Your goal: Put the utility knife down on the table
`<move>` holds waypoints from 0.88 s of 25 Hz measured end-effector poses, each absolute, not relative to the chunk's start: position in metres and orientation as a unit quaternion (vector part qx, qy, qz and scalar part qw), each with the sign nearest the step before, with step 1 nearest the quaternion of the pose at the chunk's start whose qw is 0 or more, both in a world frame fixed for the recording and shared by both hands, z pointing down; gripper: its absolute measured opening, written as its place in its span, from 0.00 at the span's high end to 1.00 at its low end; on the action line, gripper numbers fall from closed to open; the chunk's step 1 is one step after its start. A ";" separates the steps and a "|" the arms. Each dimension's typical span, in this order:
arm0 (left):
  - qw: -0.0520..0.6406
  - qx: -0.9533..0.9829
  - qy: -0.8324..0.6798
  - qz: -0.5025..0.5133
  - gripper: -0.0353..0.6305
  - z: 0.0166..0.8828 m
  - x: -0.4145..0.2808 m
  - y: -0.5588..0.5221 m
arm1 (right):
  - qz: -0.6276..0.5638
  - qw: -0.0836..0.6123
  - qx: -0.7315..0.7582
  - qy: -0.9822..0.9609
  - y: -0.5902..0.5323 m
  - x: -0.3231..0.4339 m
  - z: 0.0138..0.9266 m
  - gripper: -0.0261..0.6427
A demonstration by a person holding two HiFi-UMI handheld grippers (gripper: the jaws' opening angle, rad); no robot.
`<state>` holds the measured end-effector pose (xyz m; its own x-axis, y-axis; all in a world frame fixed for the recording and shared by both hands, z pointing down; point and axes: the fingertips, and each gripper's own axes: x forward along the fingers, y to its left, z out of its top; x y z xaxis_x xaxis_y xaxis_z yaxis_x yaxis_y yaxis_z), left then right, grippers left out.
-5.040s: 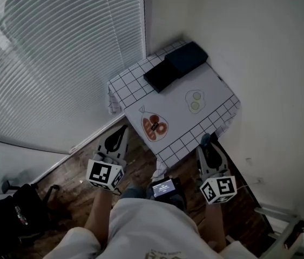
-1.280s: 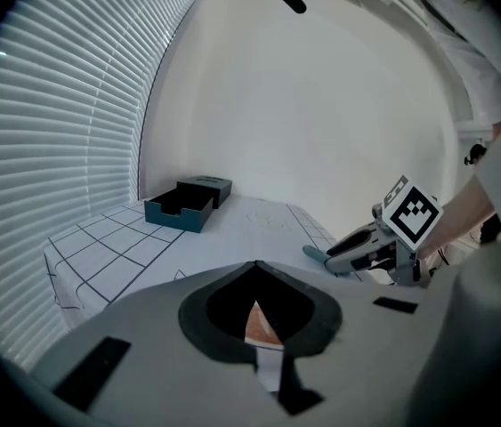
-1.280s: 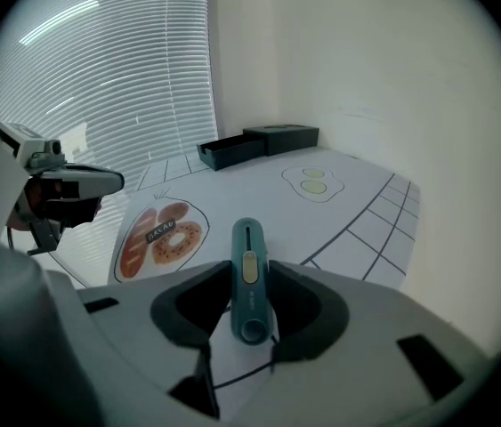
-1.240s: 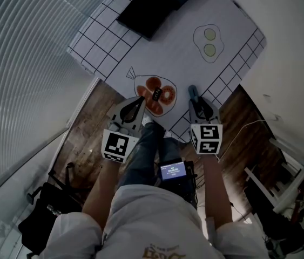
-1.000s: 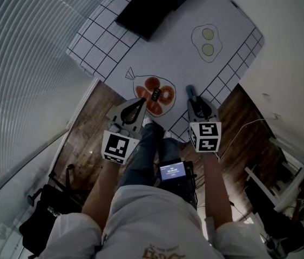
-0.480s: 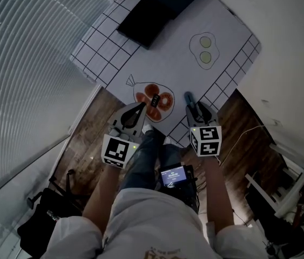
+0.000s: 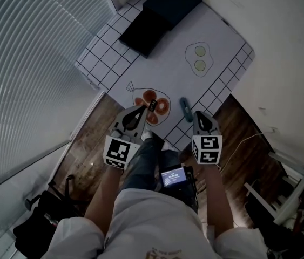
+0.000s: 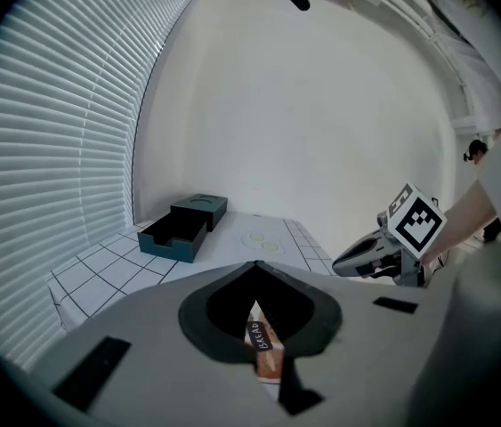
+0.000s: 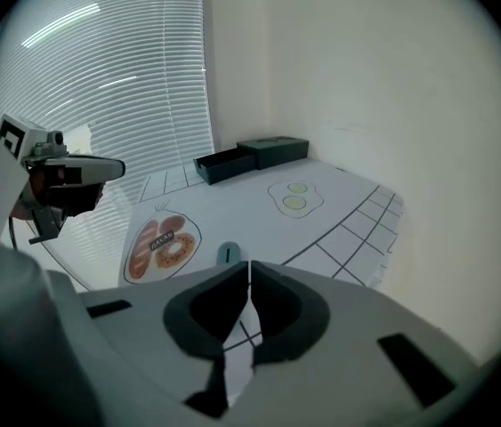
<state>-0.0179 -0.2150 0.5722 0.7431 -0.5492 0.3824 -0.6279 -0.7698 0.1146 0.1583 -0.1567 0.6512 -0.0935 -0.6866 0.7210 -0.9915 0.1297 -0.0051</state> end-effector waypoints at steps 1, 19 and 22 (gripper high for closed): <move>0.119 0.925 -0.321 0.164 0.94 0.569 -0.019 -0.216 | 0.258 0.294 0.605 -0.694 -0.156 0.159 0.648 0.94; 0.095 0.923 -0.348 0.132 0.94 0.504 -0.021 -0.211 | 0.214 0.187 0.638 -0.716 -0.151 0.166 0.555 0.95; 0.086 0.923 -0.355 0.123 0.94 0.488 -0.024 -0.210 | 0.195 0.173 0.643 -0.720 -0.150 0.166 0.535 0.95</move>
<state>-0.0240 -0.2100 0.4883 0.7184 -0.6333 0.2877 -0.6757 -0.7336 0.0727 0.1658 -0.1496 0.5352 -0.1135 -0.8587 0.4997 -0.9935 0.0976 -0.0581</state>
